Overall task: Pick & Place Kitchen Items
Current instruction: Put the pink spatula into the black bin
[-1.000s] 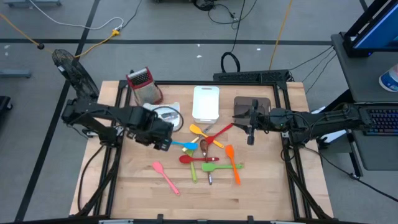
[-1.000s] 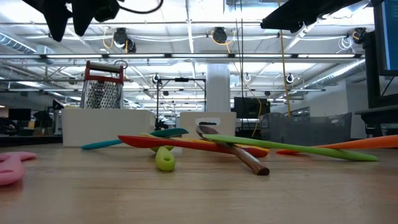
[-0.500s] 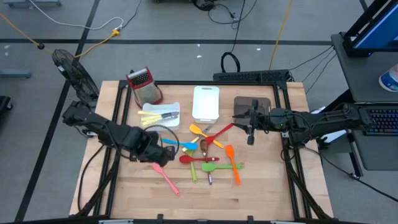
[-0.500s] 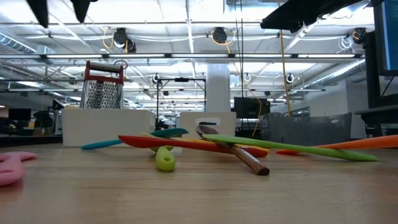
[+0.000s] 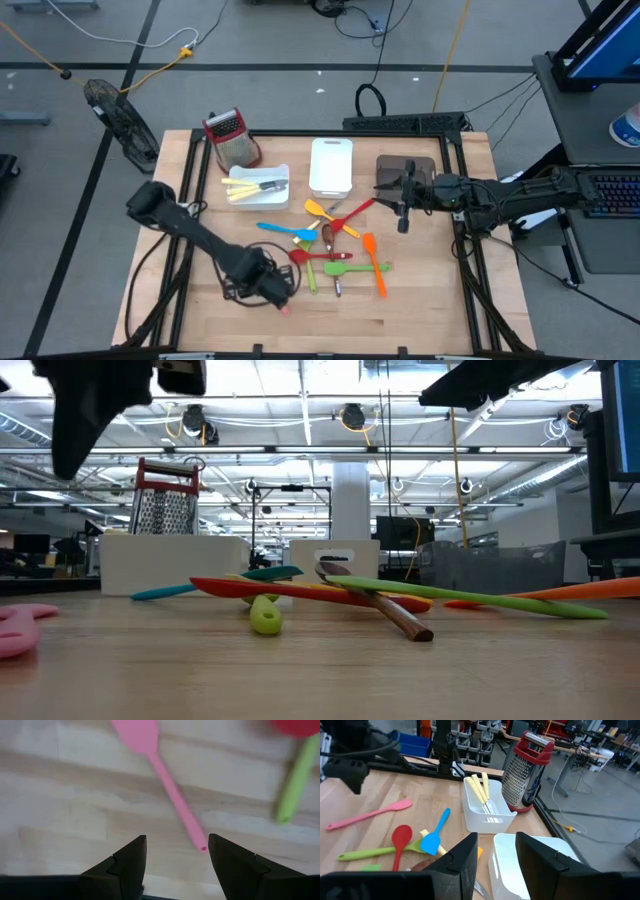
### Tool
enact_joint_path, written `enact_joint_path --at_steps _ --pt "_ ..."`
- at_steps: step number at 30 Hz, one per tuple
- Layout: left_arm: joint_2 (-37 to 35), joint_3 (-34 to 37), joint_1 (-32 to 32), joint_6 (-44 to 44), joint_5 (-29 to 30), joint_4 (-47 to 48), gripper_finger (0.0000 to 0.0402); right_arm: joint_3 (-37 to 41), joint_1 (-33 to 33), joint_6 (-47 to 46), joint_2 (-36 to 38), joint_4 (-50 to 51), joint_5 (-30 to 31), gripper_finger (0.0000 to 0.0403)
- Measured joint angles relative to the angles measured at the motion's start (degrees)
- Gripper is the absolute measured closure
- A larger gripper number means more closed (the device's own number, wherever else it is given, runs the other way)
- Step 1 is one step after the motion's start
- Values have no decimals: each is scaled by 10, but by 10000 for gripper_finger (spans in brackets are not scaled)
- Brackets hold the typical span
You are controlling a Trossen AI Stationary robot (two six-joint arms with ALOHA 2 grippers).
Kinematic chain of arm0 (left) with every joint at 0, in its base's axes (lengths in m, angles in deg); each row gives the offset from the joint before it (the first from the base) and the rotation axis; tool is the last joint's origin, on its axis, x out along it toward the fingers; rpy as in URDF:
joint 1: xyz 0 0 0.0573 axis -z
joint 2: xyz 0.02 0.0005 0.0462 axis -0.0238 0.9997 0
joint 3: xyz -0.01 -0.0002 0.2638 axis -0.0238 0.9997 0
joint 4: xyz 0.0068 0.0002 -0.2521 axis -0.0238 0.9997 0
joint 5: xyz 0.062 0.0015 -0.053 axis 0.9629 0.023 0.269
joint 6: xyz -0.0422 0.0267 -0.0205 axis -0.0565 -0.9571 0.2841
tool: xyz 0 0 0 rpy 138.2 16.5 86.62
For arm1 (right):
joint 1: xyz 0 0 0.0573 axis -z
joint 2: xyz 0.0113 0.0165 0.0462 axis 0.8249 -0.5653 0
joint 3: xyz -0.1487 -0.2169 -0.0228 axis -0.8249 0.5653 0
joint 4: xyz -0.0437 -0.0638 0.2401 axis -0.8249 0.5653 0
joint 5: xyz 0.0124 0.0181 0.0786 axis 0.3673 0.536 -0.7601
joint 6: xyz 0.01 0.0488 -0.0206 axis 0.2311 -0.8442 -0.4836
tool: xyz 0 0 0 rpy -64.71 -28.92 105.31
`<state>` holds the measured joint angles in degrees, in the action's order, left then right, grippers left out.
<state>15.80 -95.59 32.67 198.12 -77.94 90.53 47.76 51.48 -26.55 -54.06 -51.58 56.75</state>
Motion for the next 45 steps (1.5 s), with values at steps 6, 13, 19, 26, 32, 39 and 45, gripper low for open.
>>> enact_joint_path --at_steps 6,13,19,26,32,39,45 --pt "38 0 10 10 2 -48 183 0 0 19 0 0 0 273" --pt "65 0 18 34 2 -60 183 0 0 19 0 0 0 273" --pt "79 19 24 39 -17 -74 183 0 0 19 0 0 0 273" --pt "81 53 27 73 8 -121 183 0 0 19 0 0 0 273" --pt "81 81 27 84 33 -174 183 0 0 8 0 0 0 273" --pt "78 103 21 80 32 -198 183 0 0 6 0 0 0 273" --pt "78 110 21 64 31 -200 183 0 0 7 0 0 0 273"
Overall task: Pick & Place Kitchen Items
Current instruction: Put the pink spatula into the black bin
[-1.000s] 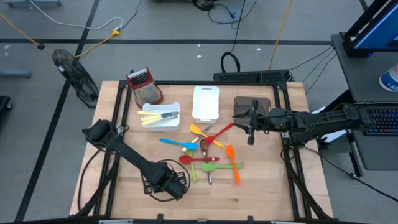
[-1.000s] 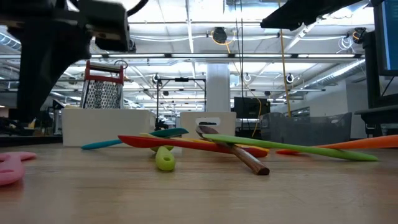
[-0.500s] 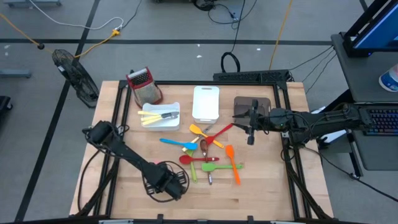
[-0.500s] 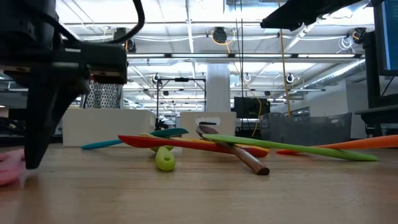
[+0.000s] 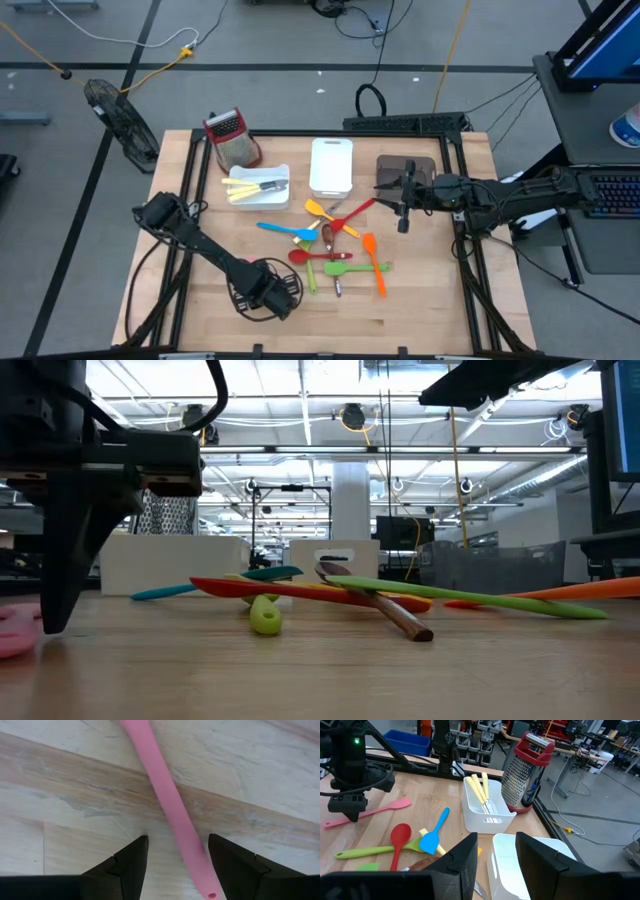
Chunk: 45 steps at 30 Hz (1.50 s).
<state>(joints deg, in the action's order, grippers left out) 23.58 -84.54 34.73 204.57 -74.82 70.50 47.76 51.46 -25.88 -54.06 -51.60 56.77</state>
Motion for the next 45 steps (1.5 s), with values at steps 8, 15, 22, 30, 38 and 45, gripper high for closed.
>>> enact_joint_path --at_steps 8,15,22,30,38,45 --pt "2 1 1 -22 12 1 243 0 0 1 0 0 0 273" --pt "2 1 4 -46 43 4 374 0 0 1 0 0 0 273" --pt "2 2 23 -43 82 7 377 0 0 1 0 0 0 273" --pt "-8 3 63 3 116 10 391 0 0 1 0 0 0 273" --pt "-36 5 72 6 138 41 401 0 0 2 0 0 0 273" --pt "-36 4 72 6 145 48 398 0 0 2 0 0 0 273"
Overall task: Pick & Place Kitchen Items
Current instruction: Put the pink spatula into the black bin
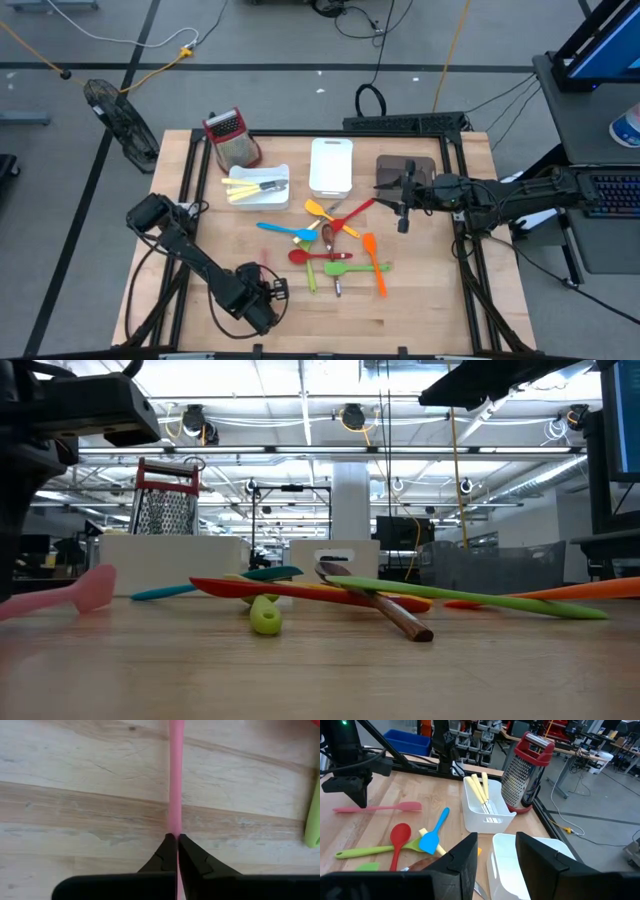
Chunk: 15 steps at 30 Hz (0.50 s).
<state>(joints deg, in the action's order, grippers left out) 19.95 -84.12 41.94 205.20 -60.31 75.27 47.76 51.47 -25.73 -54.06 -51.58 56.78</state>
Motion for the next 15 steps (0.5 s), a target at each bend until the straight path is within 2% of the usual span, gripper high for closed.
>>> enact_joint_path --at_steps 15 --pt "-1 -2 -8 -6 -31 13 401 0 0 0 0 0 0 273"
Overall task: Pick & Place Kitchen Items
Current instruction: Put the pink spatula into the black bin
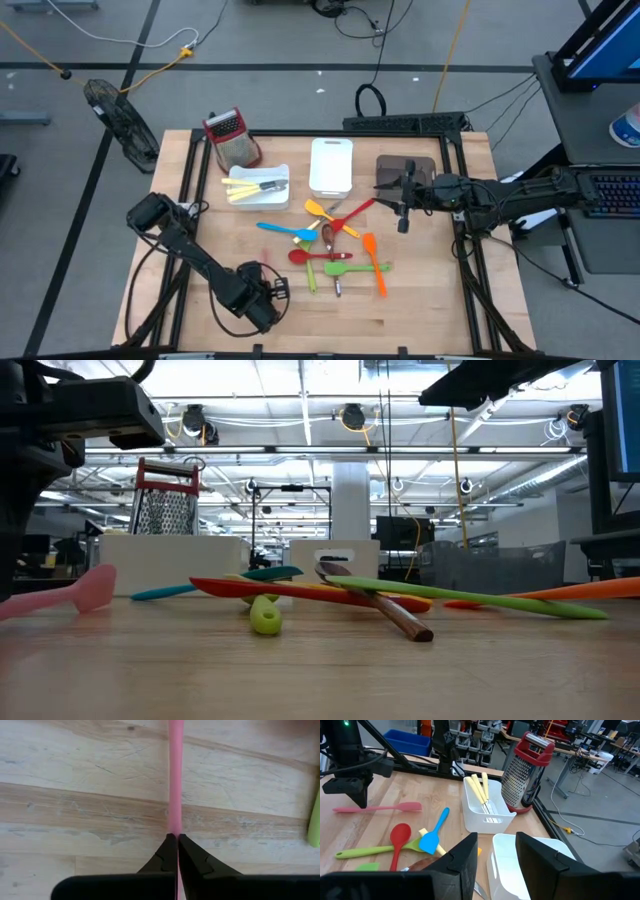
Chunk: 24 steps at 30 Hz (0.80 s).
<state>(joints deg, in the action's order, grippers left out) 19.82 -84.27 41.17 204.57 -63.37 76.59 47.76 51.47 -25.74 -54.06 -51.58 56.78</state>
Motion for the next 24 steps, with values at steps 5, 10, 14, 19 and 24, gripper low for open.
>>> enact_joint_path --at_steps 5,10,14,19,24 --pt "0 -1 -6 -5 -13 3 401 0 0 0 0 0 0 273" --pt "0 -1 -9 -16 -18 6 401 0 0 0 0 0 0 273" --pt "0 -1 -9 -18 -16 7 400 0 0 0 0 -3 0 273" --pt "0 -1 -8 -18 -16 8 378 0 0 0 0 -5 0 273" --pt "3 0 -9 -21 -17 17 336 0 0 0 0 -5 0 273"
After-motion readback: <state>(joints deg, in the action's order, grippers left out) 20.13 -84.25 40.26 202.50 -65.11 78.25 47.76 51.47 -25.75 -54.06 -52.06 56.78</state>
